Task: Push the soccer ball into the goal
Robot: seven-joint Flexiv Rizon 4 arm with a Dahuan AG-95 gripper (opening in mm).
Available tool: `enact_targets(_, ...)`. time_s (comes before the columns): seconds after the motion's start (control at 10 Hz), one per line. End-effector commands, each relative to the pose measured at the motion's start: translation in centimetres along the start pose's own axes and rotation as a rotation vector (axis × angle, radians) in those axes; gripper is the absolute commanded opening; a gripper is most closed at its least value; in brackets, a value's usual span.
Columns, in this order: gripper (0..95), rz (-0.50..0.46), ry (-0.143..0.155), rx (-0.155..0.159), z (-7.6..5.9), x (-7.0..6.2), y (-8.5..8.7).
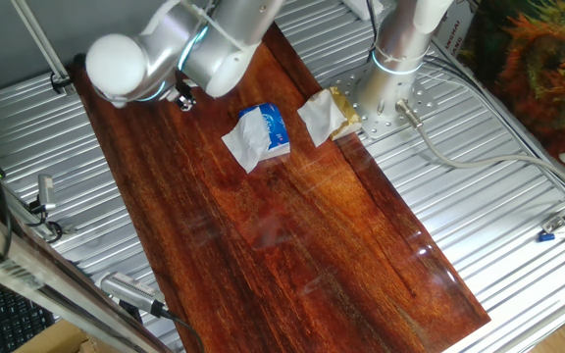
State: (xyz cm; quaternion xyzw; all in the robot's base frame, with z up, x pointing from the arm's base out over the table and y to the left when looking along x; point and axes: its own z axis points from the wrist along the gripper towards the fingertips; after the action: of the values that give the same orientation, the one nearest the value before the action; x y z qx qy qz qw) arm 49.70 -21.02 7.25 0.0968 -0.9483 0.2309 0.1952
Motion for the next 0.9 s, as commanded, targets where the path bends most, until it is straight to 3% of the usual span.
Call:
enact_targets(0.1, 19.0, -0.005, 0.009, -0.001, 0.51, -0.01, -0.39)
enact_targets(0.3, 19.0, -0.015, 0.008, 0.0, 1.06, 0.12, -0.84)
enact_targets(0.4, 19.0, -0.023, 0.013, 0.012, 0.98, 0.08, -0.94)
enact_targets(0.9, 19.0, -0.03, 0.019, 0.007, 0.77, -0.19, -1.21)
